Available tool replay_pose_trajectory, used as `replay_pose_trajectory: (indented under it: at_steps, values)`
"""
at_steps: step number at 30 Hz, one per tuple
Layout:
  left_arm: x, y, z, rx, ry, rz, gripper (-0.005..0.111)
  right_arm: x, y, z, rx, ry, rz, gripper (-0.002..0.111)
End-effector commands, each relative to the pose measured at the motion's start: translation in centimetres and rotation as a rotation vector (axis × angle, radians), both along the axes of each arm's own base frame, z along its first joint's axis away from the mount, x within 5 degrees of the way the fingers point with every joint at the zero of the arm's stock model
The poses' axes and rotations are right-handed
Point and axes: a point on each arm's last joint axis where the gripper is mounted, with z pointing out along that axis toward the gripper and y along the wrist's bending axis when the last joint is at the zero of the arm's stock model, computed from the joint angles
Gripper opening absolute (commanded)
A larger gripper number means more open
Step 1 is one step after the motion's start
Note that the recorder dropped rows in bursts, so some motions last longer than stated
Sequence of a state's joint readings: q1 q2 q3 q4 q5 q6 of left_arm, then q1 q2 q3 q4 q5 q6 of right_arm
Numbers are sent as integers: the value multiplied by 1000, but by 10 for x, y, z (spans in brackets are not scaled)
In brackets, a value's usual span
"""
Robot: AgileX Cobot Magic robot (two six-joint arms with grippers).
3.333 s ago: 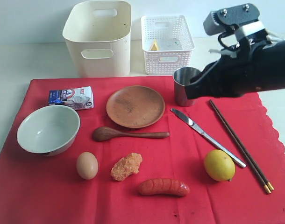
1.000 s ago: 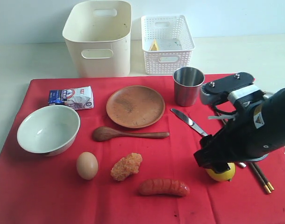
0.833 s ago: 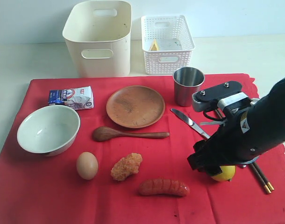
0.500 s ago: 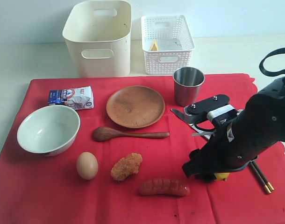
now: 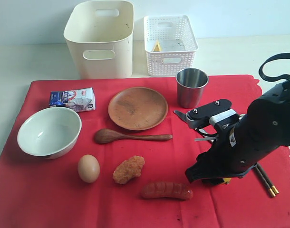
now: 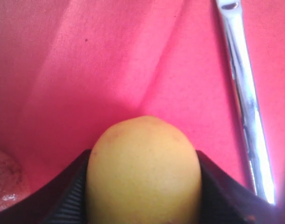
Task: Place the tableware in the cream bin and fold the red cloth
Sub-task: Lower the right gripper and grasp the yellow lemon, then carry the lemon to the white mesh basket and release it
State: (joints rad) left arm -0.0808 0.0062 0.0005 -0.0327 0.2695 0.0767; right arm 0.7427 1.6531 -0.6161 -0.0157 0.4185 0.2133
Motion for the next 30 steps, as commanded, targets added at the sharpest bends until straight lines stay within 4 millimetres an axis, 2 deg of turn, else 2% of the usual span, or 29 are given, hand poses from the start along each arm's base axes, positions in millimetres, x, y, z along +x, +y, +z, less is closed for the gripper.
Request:
replay_pose_trajectory:
  at_steps: [1, 15, 17, 21, 24, 26, 30]
  values:
    - [0, 0, 1, -13, -8, 1, 1, 1, 1, -1, 13, -16, 10, 19]
    - [0, 0, 1, -13, -8, 1, 1, -1, 2, 0, 34, 4, -32, 19]
    - [0, 0, 1, -13, -8, 1, 1, -1, 2, 0, 33, 4, -30, 15]
    - [0, 0, 1, -13, -8, 1, 1, -1, 2, 0, 33, 4, -30, 0]
    - [0, 0, 1, -13, -8, 1, 1, -1, 3, 1, 32, 14, -37, 0]
    - [0, 0, 1, -13, -8, 1, 1, 0, 4, 5, 24, 32, -43, 0]
    - [0, 0, 1, -13, -8, 1, 1, 5, 9, 29, 75, -18, -41, 0]
